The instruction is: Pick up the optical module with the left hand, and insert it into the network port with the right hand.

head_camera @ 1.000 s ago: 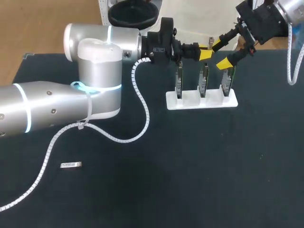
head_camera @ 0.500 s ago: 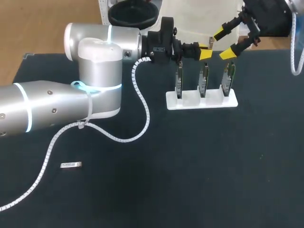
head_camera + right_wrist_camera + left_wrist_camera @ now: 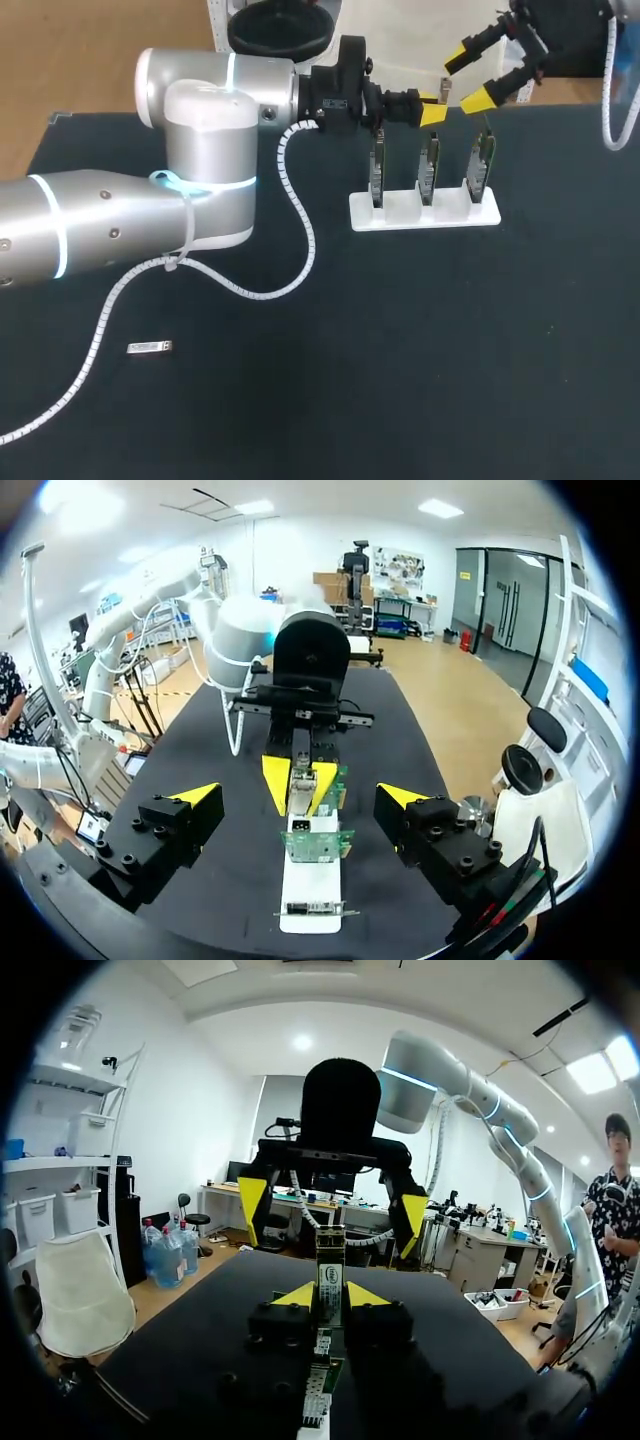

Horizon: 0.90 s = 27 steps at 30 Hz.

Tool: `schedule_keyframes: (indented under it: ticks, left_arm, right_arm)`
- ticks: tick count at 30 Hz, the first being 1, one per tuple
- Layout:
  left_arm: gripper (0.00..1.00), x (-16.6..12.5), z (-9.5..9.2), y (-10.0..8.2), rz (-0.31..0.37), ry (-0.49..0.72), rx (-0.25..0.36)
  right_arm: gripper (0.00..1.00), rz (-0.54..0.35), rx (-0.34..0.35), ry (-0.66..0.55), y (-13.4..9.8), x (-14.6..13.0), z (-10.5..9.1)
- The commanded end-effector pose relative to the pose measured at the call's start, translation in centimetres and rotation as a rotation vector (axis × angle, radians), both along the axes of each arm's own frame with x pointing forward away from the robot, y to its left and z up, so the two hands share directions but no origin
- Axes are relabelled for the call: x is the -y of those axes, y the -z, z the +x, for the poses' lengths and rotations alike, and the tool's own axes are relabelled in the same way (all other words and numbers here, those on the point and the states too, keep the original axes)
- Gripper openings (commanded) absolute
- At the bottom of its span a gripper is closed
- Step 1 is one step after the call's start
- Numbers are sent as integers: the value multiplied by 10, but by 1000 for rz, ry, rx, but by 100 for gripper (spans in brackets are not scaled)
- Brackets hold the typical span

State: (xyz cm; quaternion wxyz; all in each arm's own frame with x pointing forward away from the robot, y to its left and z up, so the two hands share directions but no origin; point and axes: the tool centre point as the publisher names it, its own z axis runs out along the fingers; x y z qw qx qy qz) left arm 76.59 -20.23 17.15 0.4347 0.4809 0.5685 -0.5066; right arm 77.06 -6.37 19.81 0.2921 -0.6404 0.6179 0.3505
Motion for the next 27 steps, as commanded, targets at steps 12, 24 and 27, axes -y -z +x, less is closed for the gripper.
schedule_keyframes:
  ticks: [12, 24, 27]
  left_arm:
    - [0, 1, 3, 0, 2, 5, -2]
    - [0, 1, 3, 0, 2, 5, -2]
    - [0, 1, 3, 0, 2, 5, -2]
  right_arm:
    - [100, -1, 4, -16, -4, -14, 6]
    - [100, -6, -3, 2, -1, -17, 5]
    - [100, -6, -6, 8, 0, -17, 6]
